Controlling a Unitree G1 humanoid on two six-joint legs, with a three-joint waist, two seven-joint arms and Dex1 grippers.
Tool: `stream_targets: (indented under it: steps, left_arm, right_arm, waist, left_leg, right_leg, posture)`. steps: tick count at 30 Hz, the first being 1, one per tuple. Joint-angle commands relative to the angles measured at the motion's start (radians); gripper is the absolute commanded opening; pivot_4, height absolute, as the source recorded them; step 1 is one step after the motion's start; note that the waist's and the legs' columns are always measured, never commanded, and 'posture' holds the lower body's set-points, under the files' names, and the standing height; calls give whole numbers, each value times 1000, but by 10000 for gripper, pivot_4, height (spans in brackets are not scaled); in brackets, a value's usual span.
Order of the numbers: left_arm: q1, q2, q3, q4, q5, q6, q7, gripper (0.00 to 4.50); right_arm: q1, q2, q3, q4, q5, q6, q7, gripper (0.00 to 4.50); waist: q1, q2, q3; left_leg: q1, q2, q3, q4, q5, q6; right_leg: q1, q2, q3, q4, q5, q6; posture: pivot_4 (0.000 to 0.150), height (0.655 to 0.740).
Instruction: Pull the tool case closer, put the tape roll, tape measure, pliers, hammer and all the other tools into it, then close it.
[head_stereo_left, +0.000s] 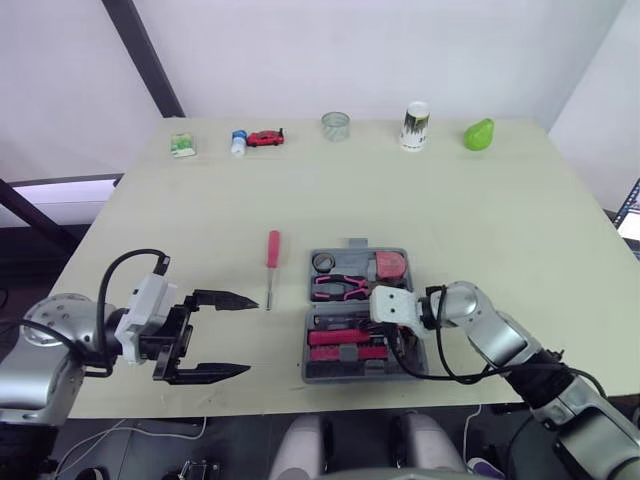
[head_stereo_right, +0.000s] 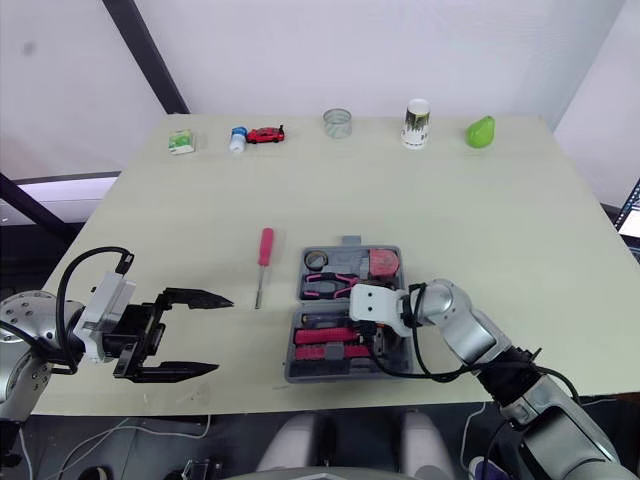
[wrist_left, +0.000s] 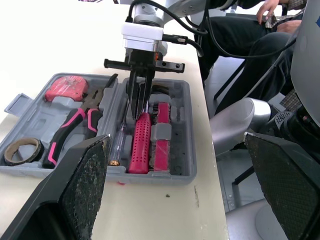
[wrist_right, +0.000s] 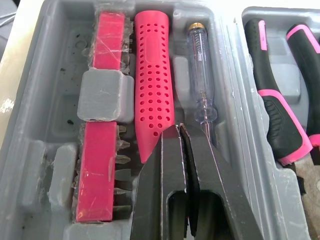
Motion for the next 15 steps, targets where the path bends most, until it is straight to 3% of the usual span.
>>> stream_targets:
  steps: [1, 6, 10, 15]
  left_arm:
    - [-3, -27, 50, -21, -40, 30, 28, 45000]
    - [-1, -86, 103, -35, -99, 109, 122, 45000]
    - [5, -133, 157, -35, -132, 166, 211, 45000]
    - [23, -213, 211, 18, -95, 166, 342, 45000]
  right_arm:
    - [56, 32, -71, -24, 70, -62, -33, 573]
    - [129, 34, -245, -141, 194, -97, -76, 573]
    - [222, 7, -375, -240, 293, -15, -115, 573]
    - [366, -23, -554, -298, 378, -45, -162, 573]
  waist:
    - [-1, 1, 1]
    - [-2, 2, 3]
    - [1, 2, 2]
    - [2, 2, 2]
  left_leg:
    - [0, 0, 0, 0, 0, 0]
    - [-1, 1, 0, 0, 0, 0]
    - [-1, 1, -1, 0, 0, 0]
    - [-1, 0, 0, 0, 0, 0]
  right_leg:
    - [0, 0, 0, 0, 0, 0]
    - [-1, 0, 1, 1, 0, 0]
    - [0, -1, 0, 0, 0, 0]
    - [0, -2, 0, 0, 0, 0]
  posture:
    - [1500, 7400]
    - [1500, 7400]
    - [1500, 7400]
    - [1500, 7400]
